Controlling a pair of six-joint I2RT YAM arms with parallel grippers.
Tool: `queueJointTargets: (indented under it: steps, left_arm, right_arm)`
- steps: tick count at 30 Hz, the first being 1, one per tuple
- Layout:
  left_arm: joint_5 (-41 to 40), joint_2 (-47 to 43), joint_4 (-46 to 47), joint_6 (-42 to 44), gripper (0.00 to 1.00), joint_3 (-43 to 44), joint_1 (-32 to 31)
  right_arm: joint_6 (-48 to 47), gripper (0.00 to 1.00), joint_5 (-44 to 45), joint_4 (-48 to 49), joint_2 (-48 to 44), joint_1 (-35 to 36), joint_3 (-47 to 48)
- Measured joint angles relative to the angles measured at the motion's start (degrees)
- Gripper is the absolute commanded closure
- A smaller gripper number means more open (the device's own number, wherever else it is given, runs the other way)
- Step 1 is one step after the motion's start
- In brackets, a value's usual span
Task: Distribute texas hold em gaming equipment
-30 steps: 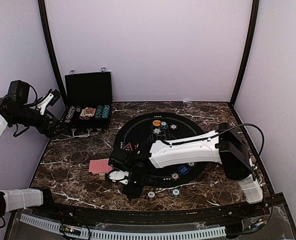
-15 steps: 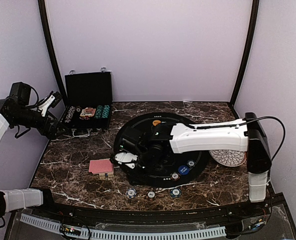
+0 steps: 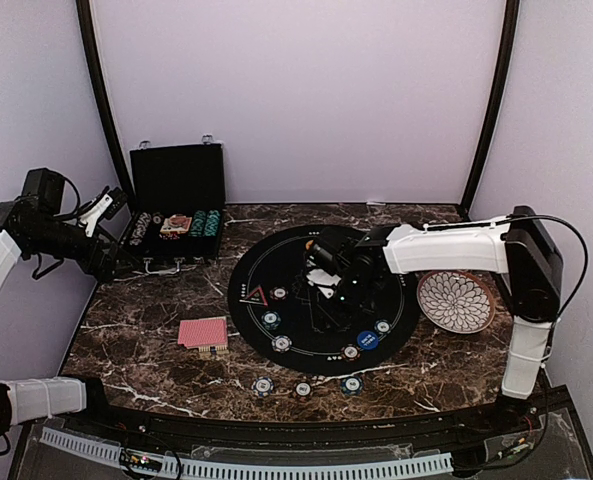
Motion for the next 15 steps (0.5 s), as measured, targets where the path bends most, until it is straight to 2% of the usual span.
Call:
queueJointTargets:
  steps: [15]
  left_arm:
    - [0.76,2.36,0.70,0.74,0.01,-1.11,0.00]
  right_arm:
    - [1.20,1.00,1.07,0.81,3.58,-0.87,0.00]
